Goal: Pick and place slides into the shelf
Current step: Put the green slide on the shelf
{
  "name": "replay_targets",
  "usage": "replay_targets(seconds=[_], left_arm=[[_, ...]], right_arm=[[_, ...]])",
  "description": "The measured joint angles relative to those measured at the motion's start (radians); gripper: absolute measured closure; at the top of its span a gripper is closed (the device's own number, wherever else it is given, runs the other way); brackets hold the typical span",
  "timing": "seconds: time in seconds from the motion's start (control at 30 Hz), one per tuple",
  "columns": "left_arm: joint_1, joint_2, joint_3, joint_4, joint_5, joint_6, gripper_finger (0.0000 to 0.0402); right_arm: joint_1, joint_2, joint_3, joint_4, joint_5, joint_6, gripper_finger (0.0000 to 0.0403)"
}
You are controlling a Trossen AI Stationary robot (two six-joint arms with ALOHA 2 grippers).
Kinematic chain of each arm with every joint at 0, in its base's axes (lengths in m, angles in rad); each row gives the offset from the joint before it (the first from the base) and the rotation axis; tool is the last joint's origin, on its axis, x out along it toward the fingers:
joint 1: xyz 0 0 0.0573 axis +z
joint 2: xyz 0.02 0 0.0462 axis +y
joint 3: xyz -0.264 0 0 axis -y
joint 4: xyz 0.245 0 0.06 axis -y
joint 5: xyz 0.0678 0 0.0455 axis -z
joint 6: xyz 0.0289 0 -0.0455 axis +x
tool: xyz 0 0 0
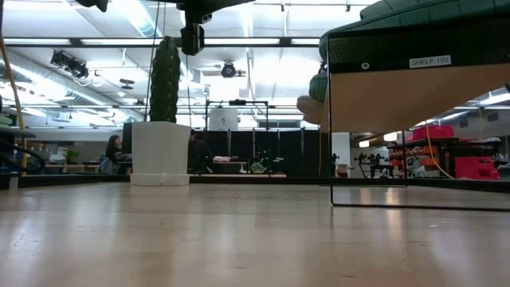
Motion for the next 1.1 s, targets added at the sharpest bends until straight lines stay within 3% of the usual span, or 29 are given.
replay_targets(seconds=[0.43, 0.93, 1.1], left_arm=[[0.020, 0.000, 0.000, 0.001, 0.001, -0.049, 0.0273], [0.039, 0.000, 0.000, 0.001, -0.024, -0.113, 0.0286], [0.039, 0.000, 0.000, 0.001, -0.029, -0.117, 0.0289]], right_arm=[[0.115, 0.009, 0.000, -0.022, -0.260, -0.062, 0.0397], [0.165, 0.057, 0.000, 0.031, -0.286, -0.210, 0.0391], [0.166, 0.055, 0.000, 0.021, -0.425, -0.120, 0.0368]])
